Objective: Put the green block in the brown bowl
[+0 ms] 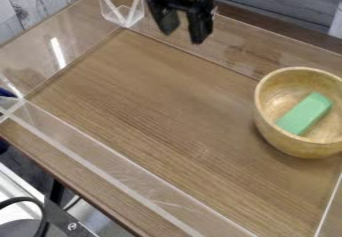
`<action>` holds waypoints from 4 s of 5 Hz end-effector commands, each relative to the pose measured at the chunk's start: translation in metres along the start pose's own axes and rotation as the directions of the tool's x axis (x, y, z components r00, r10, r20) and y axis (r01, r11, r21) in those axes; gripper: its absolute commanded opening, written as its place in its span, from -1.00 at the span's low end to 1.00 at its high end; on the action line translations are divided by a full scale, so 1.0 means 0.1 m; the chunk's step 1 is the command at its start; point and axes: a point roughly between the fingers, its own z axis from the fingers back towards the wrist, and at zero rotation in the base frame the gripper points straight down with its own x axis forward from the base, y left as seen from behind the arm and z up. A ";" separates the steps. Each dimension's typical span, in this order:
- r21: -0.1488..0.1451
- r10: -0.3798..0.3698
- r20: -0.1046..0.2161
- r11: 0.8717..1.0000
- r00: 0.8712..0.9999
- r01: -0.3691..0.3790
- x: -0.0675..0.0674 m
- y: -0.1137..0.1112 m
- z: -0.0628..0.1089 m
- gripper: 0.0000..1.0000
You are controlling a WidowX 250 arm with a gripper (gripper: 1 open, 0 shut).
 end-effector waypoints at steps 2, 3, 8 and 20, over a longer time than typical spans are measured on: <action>0.089 -0.042 -0.010 0.995 0.999 0.043 0.09 -0.08 0.42 1.00; 0.124 -0.130 -0.035 0.983 0.991 0.133 -0.01 -0.25 0.40 1.00; 0.064 -0.299 -0.053 0.951 0.953 0.302 0.02 -0.43 0.24 1.00; 0.263 -0.245 -0.076 0.930 0.967 0.256 0.12 -0.48 0.20 1.00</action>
